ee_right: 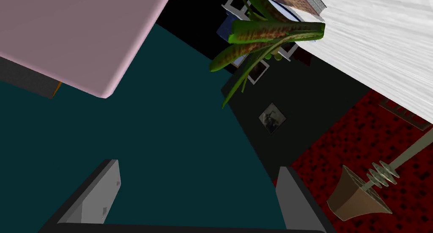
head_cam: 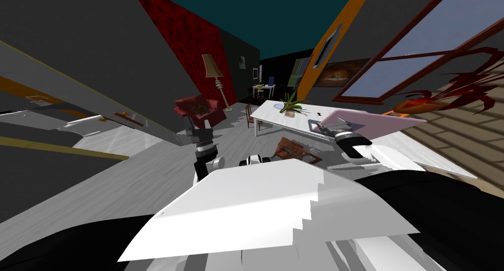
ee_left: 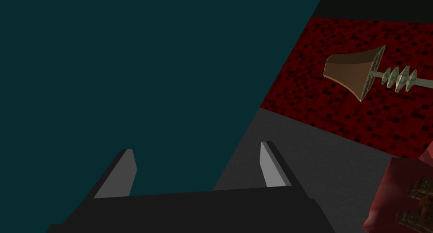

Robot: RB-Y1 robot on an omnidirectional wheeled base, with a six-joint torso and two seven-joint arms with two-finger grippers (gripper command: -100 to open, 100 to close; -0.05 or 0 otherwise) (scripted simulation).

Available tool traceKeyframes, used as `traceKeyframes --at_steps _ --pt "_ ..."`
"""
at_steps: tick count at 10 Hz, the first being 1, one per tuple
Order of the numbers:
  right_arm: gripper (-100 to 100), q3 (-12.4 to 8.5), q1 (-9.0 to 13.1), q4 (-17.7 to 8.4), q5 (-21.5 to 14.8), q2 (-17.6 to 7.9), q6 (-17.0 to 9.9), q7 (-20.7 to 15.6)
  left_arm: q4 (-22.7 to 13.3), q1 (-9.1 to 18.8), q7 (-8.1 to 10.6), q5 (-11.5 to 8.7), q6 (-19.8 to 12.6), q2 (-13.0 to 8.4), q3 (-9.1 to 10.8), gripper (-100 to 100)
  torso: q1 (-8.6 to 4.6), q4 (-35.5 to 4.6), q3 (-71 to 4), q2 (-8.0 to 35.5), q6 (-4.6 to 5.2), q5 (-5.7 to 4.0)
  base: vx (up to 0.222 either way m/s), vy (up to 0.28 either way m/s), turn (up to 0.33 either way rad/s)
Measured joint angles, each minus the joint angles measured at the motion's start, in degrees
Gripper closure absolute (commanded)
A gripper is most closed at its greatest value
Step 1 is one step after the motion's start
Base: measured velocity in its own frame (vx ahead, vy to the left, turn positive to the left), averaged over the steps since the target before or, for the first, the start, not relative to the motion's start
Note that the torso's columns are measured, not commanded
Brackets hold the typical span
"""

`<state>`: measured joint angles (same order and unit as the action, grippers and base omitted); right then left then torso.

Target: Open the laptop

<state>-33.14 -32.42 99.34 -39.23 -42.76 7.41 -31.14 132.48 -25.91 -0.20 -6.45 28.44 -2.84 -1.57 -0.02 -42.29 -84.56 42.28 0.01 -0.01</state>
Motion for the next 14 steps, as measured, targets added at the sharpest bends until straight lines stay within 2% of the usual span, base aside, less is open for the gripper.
traceKeyframes --at_steps 3,5,7,9,10,11,12,14 --pt "-100 -0.9 -0.3 -1.4 -4.9 -1.7 -4.9 -4.3 0.0 0.0 0.0 0.0 0.0 0.0 0.0 0 -0.14 0.0 0.0 -0.1 -0.02 -0.04 0.176 -0.027 -0.065" --pt "-100 -1.8 0.0 -3.1 -7.7 -1.9 -6.2 -7.1 0.0 0.0 0.0 0.0 0.0 0.0 0.01 0 0.0 0.0 0.1 0.1 -0.01 0.0 0.137 -0.039 -0.059" --pt "-100 -1.8 -0.4 -3.1 -9.7 -2.8 -8.7 -8.8 0.0 0.0 0.0 0.0 0.0 0.0 0.0 0 0.05 0.0 0.1 0.2 -0.01 0.02 0.092 -0.038 -0.041" --pt "-100 -2.1 -0.3 -3.6 -10.8 -2.9 -9.7 -9.8 0.0 0.0 0.0 0.0 0.0 0.0 0.0 0 0.09 0.0 0.1 0.2 -0.02 0.02 0.026 -0.011 -0.002" --pt "100 -2.1 -0.3 -3.5 -10.8 -2.9 -9.7 -9.8 0.0 0.0 0.0 0.0 0.0 0.0 0.0 0 0.11 0.0 0.1 0.2 -0.01 0.03 0.0 0.0 0.0" --pt "100 -2.1 -0.3 -3.5 -10.8 -2.9 -9.7 -9.8 0.0 0.0 0.0 0.0 0.0 0.0 0.0 0 0.08 0.0 0.1 0.1 -0.01 0.02 0.007 0.007 0.12" --pt "100 -1.6 -2.1 -4.3 -9.2 -5.1 -10.2 -8.6 0.0 0.0 0.0 0.0 0.0 0.0 -0.01 0 0.06 0.0 0.0 0.0 -0.04 0.03 0.012 0.008 0.218" --pt "100 -2.1 -5.4 -7.0 -6.7 -8.3 -8.9 -5.9 0.0 0.0 0.0 0.0 0.0 0.0 0.0 0 -0.03 0.0 0.0 0.0 0.03 0.0 0.01 0.007 0.069"
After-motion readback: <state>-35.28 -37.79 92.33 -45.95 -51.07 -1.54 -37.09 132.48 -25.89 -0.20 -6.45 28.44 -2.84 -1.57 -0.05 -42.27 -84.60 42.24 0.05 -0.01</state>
